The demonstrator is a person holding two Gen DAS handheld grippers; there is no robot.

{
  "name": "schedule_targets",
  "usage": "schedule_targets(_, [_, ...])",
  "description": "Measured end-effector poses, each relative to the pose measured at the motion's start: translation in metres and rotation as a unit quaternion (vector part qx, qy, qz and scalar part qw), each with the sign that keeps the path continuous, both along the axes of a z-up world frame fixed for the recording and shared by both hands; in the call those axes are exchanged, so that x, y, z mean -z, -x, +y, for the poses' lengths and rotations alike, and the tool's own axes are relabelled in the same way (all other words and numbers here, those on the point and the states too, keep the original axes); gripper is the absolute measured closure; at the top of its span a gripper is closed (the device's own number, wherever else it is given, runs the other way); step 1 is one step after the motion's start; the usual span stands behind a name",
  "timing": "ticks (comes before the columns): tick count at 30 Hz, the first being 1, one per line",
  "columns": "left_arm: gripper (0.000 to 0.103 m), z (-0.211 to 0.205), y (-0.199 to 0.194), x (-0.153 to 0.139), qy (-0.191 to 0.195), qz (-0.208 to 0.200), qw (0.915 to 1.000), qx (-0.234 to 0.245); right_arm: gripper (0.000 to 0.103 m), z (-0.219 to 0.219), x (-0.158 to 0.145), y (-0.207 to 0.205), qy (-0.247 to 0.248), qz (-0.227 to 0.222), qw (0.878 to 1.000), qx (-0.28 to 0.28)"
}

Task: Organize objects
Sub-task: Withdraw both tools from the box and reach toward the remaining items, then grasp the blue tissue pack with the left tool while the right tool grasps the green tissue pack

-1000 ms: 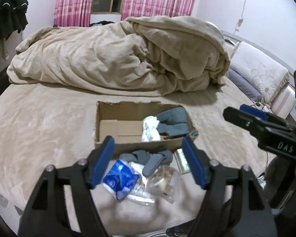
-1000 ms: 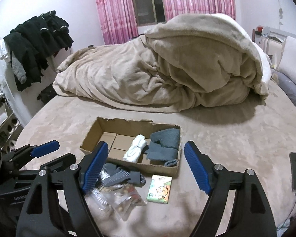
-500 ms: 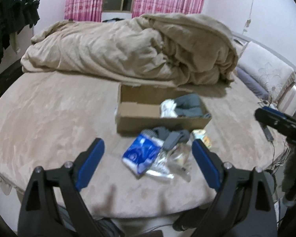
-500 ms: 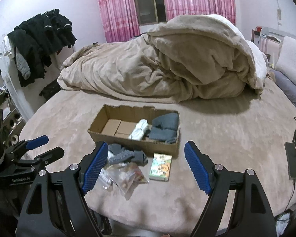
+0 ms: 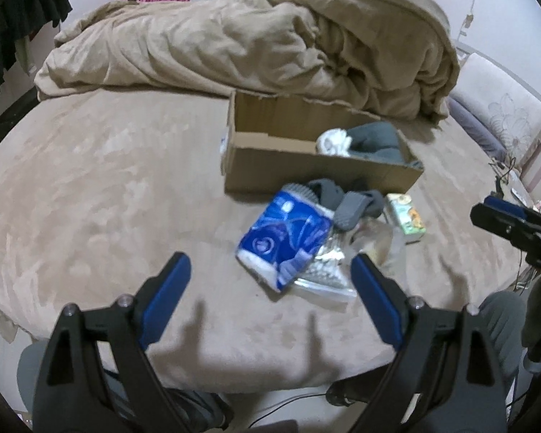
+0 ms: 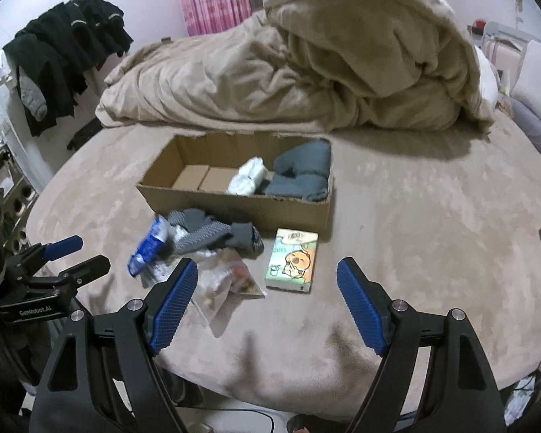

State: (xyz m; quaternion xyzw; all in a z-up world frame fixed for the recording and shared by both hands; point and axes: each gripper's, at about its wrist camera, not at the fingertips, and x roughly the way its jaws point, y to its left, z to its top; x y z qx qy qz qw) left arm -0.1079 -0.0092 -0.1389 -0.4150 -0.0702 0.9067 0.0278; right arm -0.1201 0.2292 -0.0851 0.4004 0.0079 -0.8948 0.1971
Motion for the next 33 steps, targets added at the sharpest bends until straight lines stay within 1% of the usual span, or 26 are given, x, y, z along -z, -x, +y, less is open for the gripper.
schedule_targets(9, [0.012,-0.002,0.024,0.024,0.006,-0.021,0.9997,0.008,0.021,-0.004,0.031,0.026,-0.006,-0.028,1.0,0.003])
schedule_targets(14, [0.012,-0.001,0.037,0.033,0.015,-0.024,0.9995,0.016,0.021,-0.005,0.047,0.042,-0.009,-0.041,0.999,0.005])
schedule_targets(18, [0.012,0.004,0.049,0.039,0.032,-0.017,0.999,0.028,0.021,-0.006,0.061,0.057,-0.013,-0.052,0.999,0.009])
schedule_targets(20, [0.012,0.005,0.055,0.042,0.029,-0.019,0.9989,0.031,0.021,-0.006,0.069,0.064,-0.013,-0.059,0.998,0.01])
schedule_targets(24, [0.012,0.003,0.066,0.046,0.012,-0.017,0.9991,0.037,0.021,-0.009,0.082,0.076,-0.017,-0.071,0.997,0.007])
schedule_targets(28, [0.012,-0.001,0.075,0.051,-0.008,-0.014,0.999,0.041,0.021,-0.01,0.092,0.086,-0.021,-0.083,0.996,0.016])
schedule_targets(30, [0.013,-0.003,0.077,0.052,-0.015,-0.015,0.999,0.04,0.025,-0.011,0.096,0.089,-0.023,-0.085,0.996,0.014])
schedule_targets(31, [0.017,-0.004,0.077,0.052,-0.018,-0.015,0.9989,0.041,0.03,-0.011,0.097,0.09,-0.025,-0.085,0.996,0.014])
schedule_targets(32, [0.024,-0.004,0.077,0.052,-0.022,-0.015,0.9987,0.044,0.035,-0.011,0.097,0.09,-0.03,-0.085,0.996,0.015])
schedule_targets(33, [0.028,-0.004,0.076,0.052,-0.024,-0.015,0.9985,0.047,0.037,-0.011,0.097,0.09,-0.03,-0.085,0.996,0.014])
